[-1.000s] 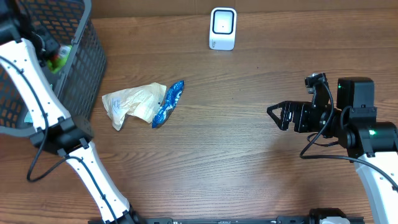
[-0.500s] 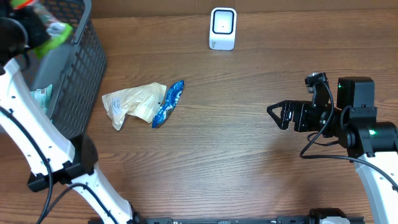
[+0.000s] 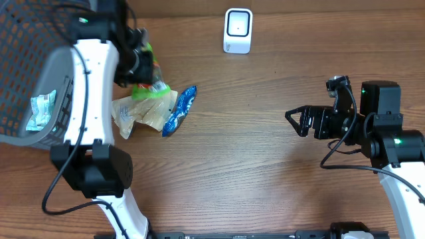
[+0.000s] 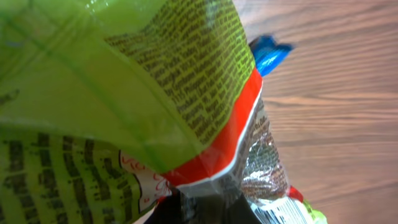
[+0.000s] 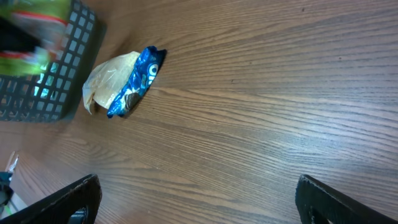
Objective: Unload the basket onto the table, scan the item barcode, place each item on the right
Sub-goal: 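Lift the green snack bag out and drop it onto the bread bag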
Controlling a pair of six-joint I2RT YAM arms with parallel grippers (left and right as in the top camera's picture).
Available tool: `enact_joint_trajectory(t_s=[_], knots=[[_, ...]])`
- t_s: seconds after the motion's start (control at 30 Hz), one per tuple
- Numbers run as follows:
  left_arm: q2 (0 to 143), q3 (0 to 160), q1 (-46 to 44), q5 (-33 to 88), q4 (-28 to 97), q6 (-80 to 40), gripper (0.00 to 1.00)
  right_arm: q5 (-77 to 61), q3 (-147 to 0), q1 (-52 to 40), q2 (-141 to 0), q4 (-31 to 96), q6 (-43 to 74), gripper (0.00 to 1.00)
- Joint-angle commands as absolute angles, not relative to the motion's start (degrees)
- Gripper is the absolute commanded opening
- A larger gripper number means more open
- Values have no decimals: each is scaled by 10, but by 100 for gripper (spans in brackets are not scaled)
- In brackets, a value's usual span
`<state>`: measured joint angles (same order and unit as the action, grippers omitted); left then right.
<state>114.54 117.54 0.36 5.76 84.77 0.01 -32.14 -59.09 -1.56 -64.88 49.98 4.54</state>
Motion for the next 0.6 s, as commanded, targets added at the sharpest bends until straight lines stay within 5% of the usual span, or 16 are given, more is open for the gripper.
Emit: enact_joint_trajectory(t_s=[0.0, 0.07, 0.17, 0.23, 0.57], knots=[[1141, 1077, 7, 45, 807, 11, 4, -321, -604, -19, -646, 496, 47, 100], [1141, 1039, 7, 45, 790, 11, 13, -321, -604, -19, -646, 496, 47, 100], [1141, 1018, 7, 46, 790, 11, 50, -321, -604, -19, -646, 493, 47, 100], [1141, 1024, 7, 46, 793, 11, 65, -321, -604, -19, -646, 491, 47, 100], [1139, 1283, 15, 110, 870, 13, 73, -323, -604, -19, -646, 491, 47, 100]])
